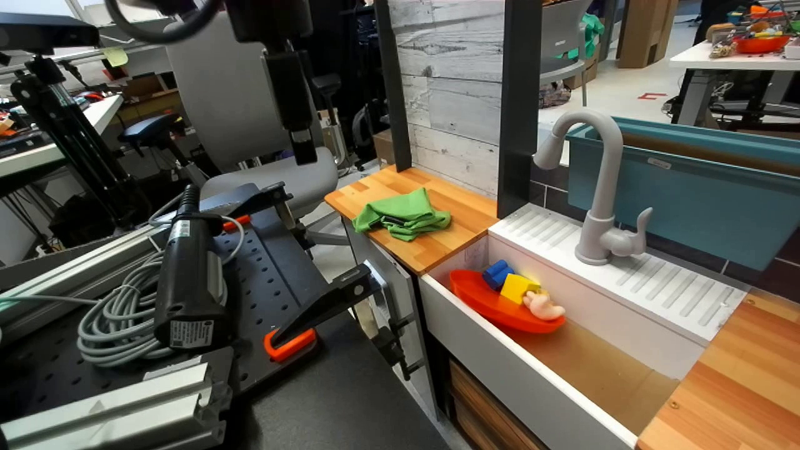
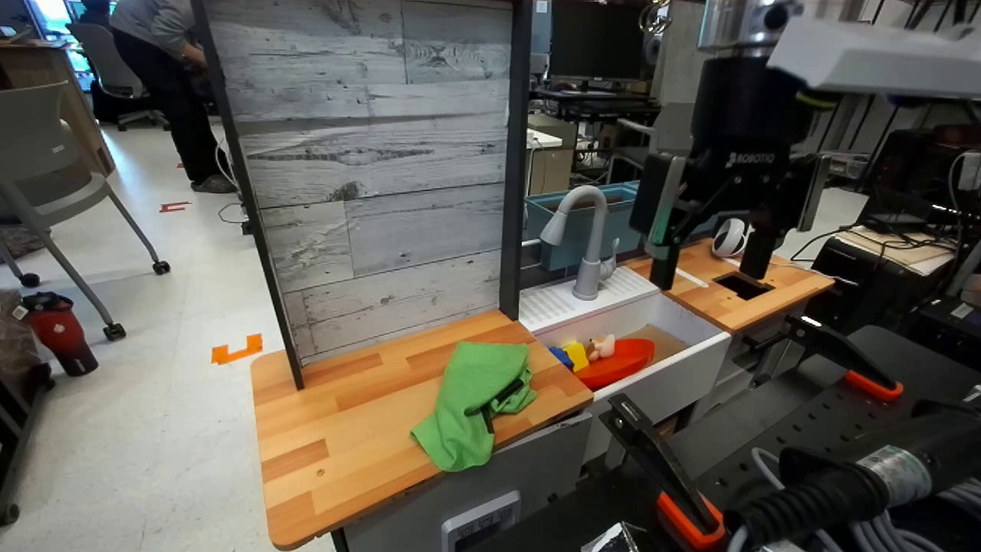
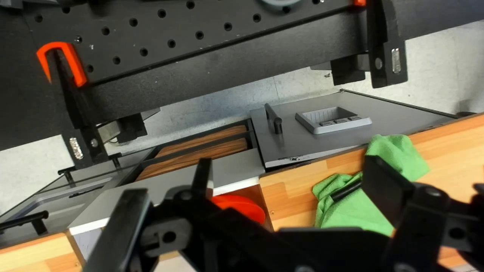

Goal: Slide the green cloth to the left

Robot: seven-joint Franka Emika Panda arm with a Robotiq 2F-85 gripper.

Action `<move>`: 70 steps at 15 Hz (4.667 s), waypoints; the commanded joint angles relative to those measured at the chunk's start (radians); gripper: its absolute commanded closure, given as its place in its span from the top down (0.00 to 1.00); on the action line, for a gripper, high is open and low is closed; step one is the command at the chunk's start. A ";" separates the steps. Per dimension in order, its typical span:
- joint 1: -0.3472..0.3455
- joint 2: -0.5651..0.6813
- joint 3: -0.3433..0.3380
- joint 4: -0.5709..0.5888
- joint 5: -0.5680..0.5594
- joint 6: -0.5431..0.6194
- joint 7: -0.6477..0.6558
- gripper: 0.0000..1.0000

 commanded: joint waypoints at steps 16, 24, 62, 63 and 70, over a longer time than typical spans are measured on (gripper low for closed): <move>0.153 0.648 -0.071 0.536 0.078 0.079 0.123 1.00; 0.137 0.667 -0.068 0.549 0.101 0.090 0.113 1.00; 0.242 0.800 -0.078 0.730 0.115 0.116 0.153 1.00; 0.243 0.805 -0.080 0.734 0.115 0.117 0.153 1.00; 0.247 0.896 -0.098 0.842 0.115 0.077 0.165 1.00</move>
